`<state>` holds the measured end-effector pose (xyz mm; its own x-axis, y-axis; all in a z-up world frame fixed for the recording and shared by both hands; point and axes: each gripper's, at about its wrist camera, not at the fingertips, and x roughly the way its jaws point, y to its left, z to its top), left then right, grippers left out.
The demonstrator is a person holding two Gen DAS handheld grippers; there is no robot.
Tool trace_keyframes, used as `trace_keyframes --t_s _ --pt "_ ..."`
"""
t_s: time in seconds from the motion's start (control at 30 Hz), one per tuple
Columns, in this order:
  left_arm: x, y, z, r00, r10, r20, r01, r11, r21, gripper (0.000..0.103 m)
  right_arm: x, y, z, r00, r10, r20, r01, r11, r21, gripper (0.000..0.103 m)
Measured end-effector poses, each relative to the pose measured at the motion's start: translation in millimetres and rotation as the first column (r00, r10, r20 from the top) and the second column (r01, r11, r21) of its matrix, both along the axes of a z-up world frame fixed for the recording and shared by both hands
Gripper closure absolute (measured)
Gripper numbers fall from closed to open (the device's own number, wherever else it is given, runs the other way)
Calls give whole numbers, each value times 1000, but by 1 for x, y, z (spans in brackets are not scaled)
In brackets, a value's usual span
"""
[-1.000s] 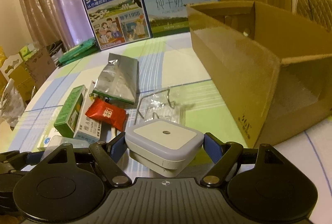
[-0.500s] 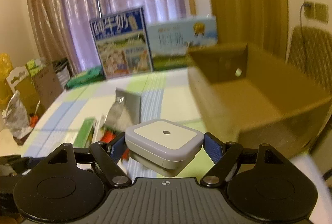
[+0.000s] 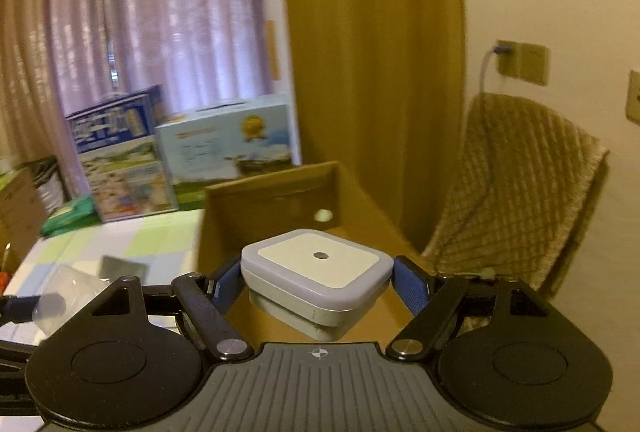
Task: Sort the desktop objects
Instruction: 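Carry the night-light and clear box with both grippers over the cardboard box, then open both grippers to drop the night-light and clear box into the cardboard box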
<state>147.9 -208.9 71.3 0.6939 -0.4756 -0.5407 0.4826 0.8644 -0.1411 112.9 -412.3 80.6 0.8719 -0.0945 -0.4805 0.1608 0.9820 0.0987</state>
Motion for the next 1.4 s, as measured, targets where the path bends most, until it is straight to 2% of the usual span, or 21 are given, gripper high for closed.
trace_keyframes --t_s 0.2,0.4,0.6,0.93,1.13,1.4 --pt "25 -59 -8 997 -73 -15 73 997 -4 20 14 -43 -12 999 -24 -28 25 999 44 27" --pt "36 -82 -27 996 -90 -27 91 994 56 20 28 -64 -21 999 -16 -32 18 997 71 27" --pt "39 -91 -37 994 -99 -43 102 992 80 18 32 -69 -32 999 -5 -44 9 995 99 27" --pt "22 -45 -23 1000 -9 4 9 998 69 18 33 -57 -37 997 49 -55 -44 994 95 27" --pt "15 -7 -23 998 63 -10 -62 996 60 18 44 -46 -40 991 94 -91 -82 989 123 27" --pt "3 26 -30 993 110 -42 -108 992 60 18 43 -48 -31 995 75 -66 -64 986 153 19"
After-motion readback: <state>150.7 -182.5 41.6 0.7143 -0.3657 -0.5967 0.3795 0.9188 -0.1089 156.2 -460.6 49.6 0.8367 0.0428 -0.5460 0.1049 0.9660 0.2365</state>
